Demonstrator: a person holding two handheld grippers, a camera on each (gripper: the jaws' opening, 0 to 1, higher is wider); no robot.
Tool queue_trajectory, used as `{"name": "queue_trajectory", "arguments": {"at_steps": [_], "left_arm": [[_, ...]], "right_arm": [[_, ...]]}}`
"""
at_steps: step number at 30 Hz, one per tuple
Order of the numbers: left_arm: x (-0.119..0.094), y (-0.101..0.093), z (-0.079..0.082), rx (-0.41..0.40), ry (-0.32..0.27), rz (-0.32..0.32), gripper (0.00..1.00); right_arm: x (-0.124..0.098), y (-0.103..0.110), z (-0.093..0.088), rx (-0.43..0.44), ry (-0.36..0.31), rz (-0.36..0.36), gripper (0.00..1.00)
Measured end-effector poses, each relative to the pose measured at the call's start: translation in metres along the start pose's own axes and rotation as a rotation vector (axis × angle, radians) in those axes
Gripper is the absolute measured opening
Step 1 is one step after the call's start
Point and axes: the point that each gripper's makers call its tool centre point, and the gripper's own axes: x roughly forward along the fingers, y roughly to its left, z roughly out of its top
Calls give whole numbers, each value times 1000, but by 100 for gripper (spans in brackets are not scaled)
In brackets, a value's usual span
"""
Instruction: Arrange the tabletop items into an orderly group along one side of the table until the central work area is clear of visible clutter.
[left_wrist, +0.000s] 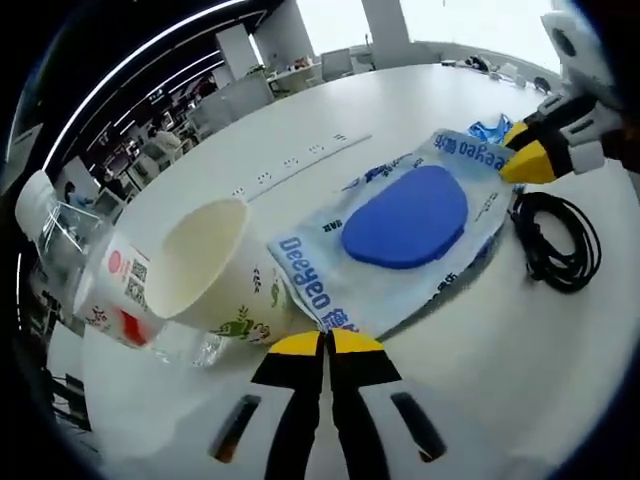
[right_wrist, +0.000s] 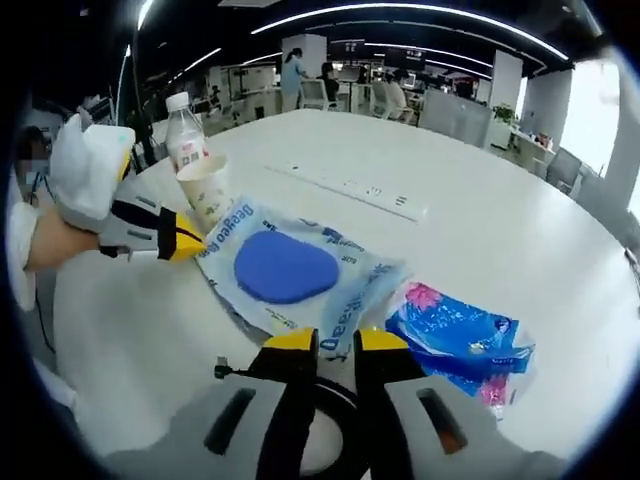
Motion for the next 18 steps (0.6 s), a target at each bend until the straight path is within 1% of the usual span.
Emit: {"name": "queue_trajectory", "arguments": {"at_steps": [1, 2, 6, 9, 13, 15, 16, 17, 18], "left_arm": [[0, 0, 0, -1, -1, 1, 0], [0, 0, 0, 0, -2, 3, 0], [0, 0, 0, -10, -3, 11, 0], [1, 0, 0, -4, -2, 14, 0], [1, 0, 0, -1, -2, 16, 0], [1, 0, 0, 8, -4, 15, 0], [0, 0, 0, 21, -14, 8, 0], [-1, 0, 0, 24, -20, 5, 0], [-1, 0, 1, 30, -27, 2, 0]], "right_arm": [[-2, 0, 1, 1, -8, -2, 19], [-6, 0, 4, 14, -29, 0, 23], [-19, -1, 8, 40, -71, 3, 28], [-28, -1, 8, 71, -93, 13, 37], [-41, 2, 2, 102, -107, 32, 47], [-48, 2, -5, 125, -107, 42, 54], [-50, 3, -8, 135, -100, 47, 57], [-54, 2, -14, 145, -93, 44, 58], [-55, 2, -16, 146, -92, 42, 58]]}}
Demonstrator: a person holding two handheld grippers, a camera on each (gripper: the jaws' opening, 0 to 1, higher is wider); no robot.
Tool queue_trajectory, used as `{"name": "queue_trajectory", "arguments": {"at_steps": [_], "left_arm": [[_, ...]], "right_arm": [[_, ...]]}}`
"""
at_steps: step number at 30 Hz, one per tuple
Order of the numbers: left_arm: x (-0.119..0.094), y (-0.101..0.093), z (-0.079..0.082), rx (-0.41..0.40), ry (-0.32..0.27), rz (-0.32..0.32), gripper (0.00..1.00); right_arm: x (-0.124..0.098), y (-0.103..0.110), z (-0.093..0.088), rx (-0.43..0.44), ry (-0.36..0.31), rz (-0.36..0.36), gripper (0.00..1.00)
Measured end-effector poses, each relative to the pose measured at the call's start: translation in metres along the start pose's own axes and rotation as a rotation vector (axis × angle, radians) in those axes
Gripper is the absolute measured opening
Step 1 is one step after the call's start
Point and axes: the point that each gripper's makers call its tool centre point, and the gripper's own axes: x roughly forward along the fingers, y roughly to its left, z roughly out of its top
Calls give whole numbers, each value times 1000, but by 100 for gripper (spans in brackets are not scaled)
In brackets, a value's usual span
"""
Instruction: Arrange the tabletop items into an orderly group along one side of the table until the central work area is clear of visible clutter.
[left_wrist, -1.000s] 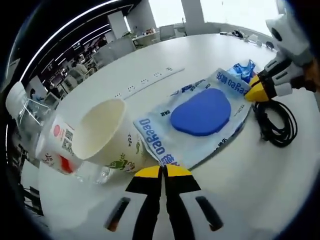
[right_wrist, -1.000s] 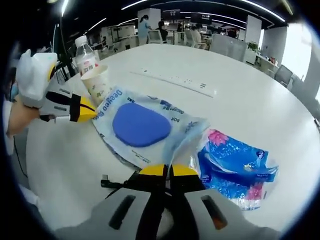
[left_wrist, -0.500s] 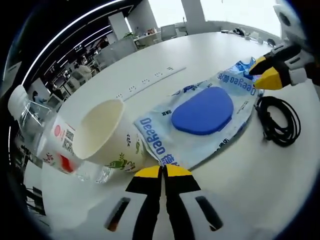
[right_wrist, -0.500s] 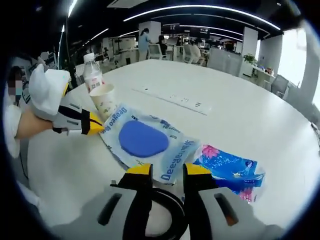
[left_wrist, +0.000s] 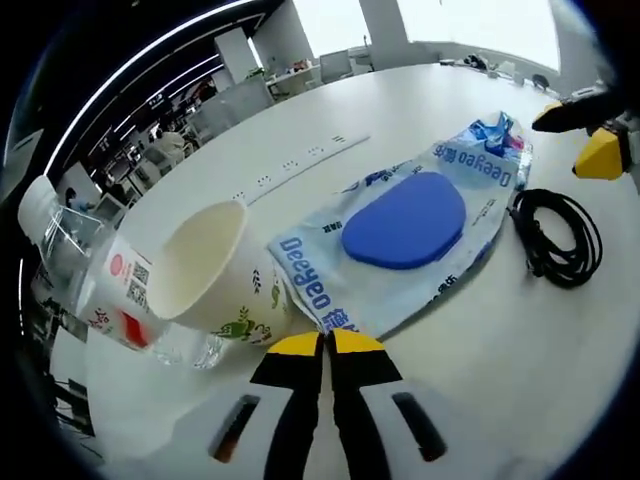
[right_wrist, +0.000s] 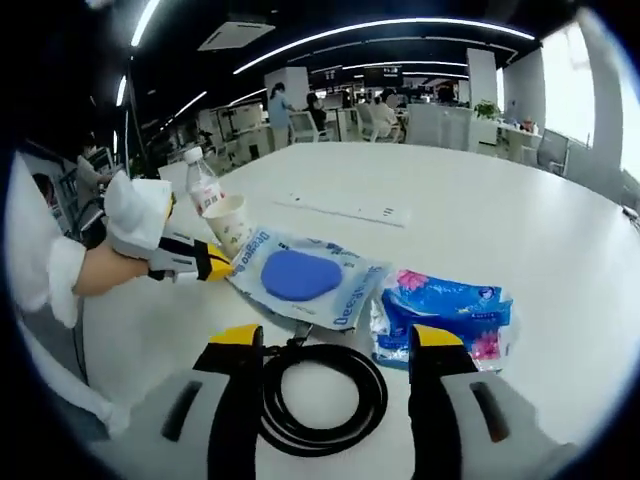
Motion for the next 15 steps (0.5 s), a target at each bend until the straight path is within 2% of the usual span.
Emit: {"name": "queue_trajectory", "arguments": {"at_steps": [4, 5, 8, 11, 12, 15], "left_arm": [[-6, -1, 3, 4, -21, 15, 7], [-7, -4, 7, -15, -56, 7, 12], [-12, -6, 8, -32, -72, 9, 24], [-16, -6, 7, -40, -81, 17, 28], [-18, -6, 7, -44, -84, 16, 30], [-24, -8, 6, -67, -110, 12, 42]], "right_arm": [[-15, -5, -16, 18, 17, -14, 58], [-17, -7, -18, 25, 20, -18, 58], [-21, -12, -20, 35, 20, -29, 59], [-23, -17, -20, 46, 13, -34, 62], [-23, -18, -19, 50, 11, -33, 63], [-23, -16, -18, 80, 4, -4, 77]]}}
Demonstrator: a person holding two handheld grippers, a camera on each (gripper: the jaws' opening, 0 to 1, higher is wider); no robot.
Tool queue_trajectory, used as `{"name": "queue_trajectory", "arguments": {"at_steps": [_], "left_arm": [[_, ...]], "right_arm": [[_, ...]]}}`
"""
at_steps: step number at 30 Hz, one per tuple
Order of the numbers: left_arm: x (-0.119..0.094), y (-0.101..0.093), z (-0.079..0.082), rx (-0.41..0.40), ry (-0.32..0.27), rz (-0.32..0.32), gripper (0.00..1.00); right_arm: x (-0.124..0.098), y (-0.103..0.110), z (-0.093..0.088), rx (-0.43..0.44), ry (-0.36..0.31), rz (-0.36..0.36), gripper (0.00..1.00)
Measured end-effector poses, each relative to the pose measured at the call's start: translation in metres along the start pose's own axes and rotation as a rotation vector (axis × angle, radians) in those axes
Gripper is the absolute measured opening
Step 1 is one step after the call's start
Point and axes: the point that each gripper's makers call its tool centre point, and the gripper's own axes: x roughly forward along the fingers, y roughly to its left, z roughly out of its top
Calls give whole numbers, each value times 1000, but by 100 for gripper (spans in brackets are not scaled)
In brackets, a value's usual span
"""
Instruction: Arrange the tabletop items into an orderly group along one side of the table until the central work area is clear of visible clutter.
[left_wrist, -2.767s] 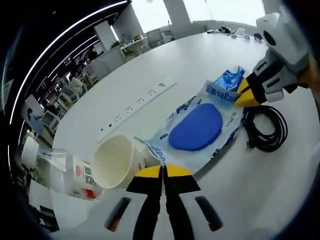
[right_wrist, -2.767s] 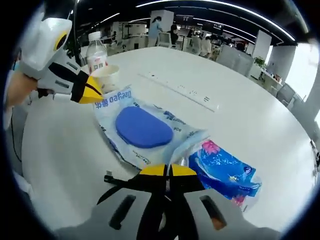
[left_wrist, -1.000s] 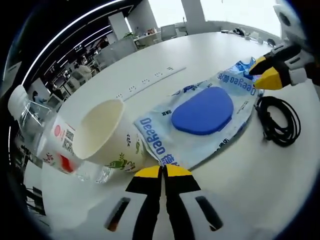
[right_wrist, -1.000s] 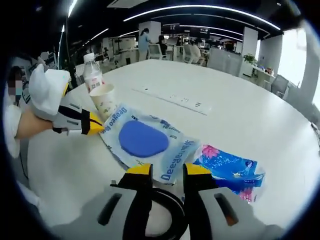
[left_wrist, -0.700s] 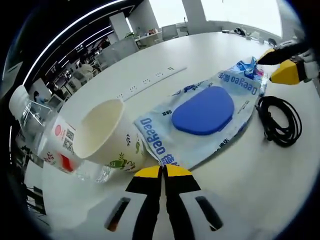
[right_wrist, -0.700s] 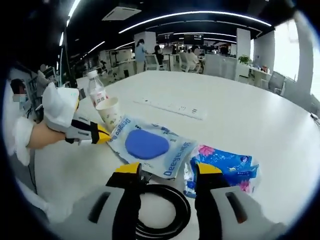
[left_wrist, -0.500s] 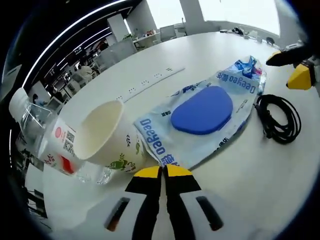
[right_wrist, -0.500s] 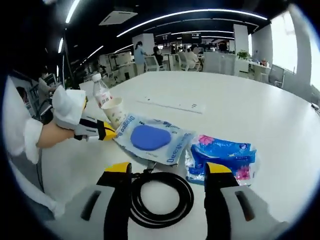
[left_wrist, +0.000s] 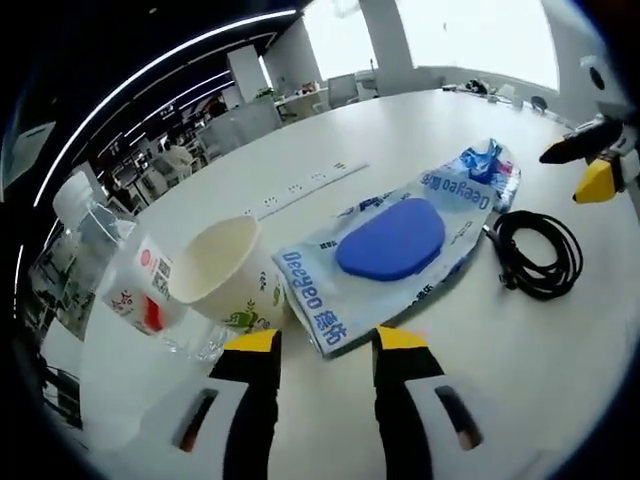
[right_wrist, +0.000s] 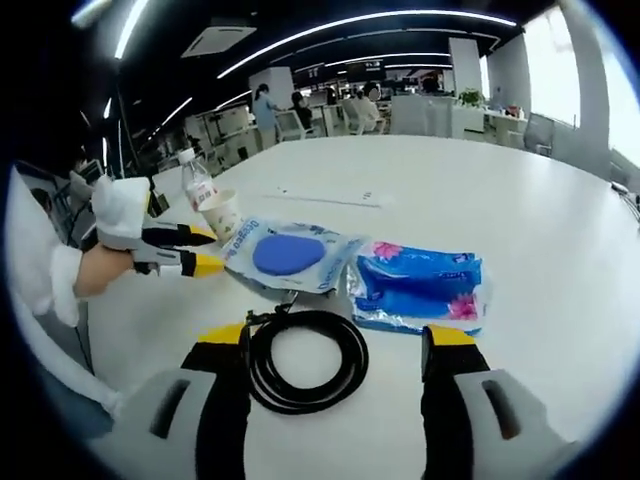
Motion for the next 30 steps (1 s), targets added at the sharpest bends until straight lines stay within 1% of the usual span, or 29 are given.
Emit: {"name": "queue_trajectory", "arguments": {"at_steps": [1, 2, 4, 7, 9, 11, 13, 15, 16, 17, 20, 24, 26, 30], "left_arm": [[-2, 0, -1, -2, -3, -1, 45], [-4, 0, -1, -3, -4, -2, 47], [-9, 0, -2, -10, -8, -3, 47], [-14, 2, -2, -23, -14, 1, 52], [-20, 5, 1, -39, -34, 11, 60], [-24, 5, 2, -67, -41, 8, 69], [-29, 5, 1, -94, -47, 1, 76], [-34, 7, 1, -139, -57, -2, 81], [-37, 7, 1, -193, -65, -7, 85], [-39, 8, 1, -215, -67, -10, 90], [-51, 10, 1, -216, -84, -11, 99], [-65, 9, -1, -209, -92, -15, 100], [-74, 9, -3, -213, -99, -15, 100], [-90, 8, -8, -224, -106, -23, 100]], "right_arm": [[0, 0, 1, 24, -9, 2, 81], [-1, -1, 1, 33, -13, 2, 83], [-2, -1, 1, 35, -12, 4, 84], [-6, 1, -1, 35, -12, 5, 86], [-8, 2, -2, 43, -14, 9, 87], [-12, 3, -4, 44, -16, 9, 88], [-17, 5, -6, 43, -17, 7, 88], [-20, 4, -7, 47, -18, 5, 89], [-26, 5, -10, 53, -21, 3, 90], [-29, 5, -11, 54, -22, 0, 90], [-40, 4, -14, 58, -28, -9, 92], [-52, 5, -17, 75, -36, -17, 94], [-61, 7, -20, 77, -43, -22, 95], [-70, 9, -26, 81, -46, -20, 97]]}}
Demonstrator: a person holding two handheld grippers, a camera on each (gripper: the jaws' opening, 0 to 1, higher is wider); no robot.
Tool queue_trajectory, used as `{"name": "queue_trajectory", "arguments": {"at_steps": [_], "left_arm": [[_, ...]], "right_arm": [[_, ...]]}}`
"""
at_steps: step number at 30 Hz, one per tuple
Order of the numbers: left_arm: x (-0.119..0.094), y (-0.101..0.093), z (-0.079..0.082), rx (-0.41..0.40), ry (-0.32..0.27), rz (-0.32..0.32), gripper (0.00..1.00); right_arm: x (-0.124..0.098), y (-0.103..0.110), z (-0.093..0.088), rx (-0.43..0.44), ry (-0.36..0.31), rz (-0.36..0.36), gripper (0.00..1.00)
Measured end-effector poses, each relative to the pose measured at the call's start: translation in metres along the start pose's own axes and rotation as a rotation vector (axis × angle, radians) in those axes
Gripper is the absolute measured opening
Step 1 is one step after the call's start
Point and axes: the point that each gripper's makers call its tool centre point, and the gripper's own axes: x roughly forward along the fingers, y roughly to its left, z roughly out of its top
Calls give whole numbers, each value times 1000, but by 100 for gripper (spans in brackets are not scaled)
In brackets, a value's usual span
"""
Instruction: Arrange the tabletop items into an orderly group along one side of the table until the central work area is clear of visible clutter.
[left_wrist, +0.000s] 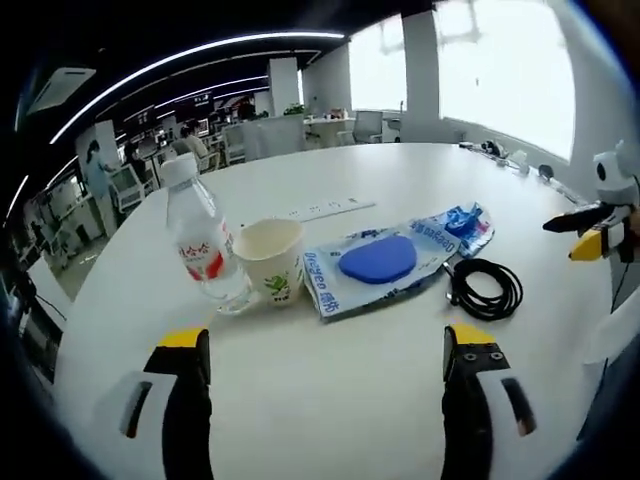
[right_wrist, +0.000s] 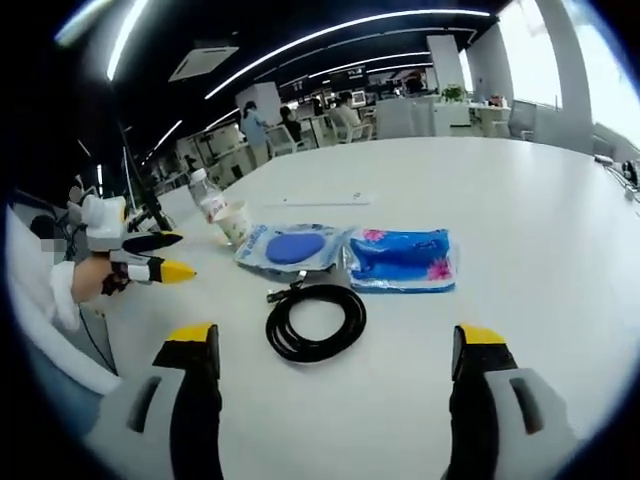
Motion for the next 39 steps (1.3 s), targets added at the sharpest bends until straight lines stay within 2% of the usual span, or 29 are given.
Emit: {"name": "queue_trajectory", "arguments": {"at_steps": [5, 12, 23, 29, 39], "left_arm": [[-21, -1, -9, -16, 2, -26, 100], [-55, 1, -23, -55, 3, -32, 100], [-97, 2, -45, -98, 19, -33, 100], [-112, 2, -47, -95, 10, -25, 100], [-122, 4, -49, -99, 15, -23, 100]], "right_arm": [[-15, 3, -12, 16, 6, 8, 99], [-33, 7, -26, 30, 12, 20, 99], [-55, 8, -46, 81, 28, 28, 99], [-65, 7, -53, 104, 32, 30, 99], [-71, 8, -51, 113, 16, 34, 99]]}}
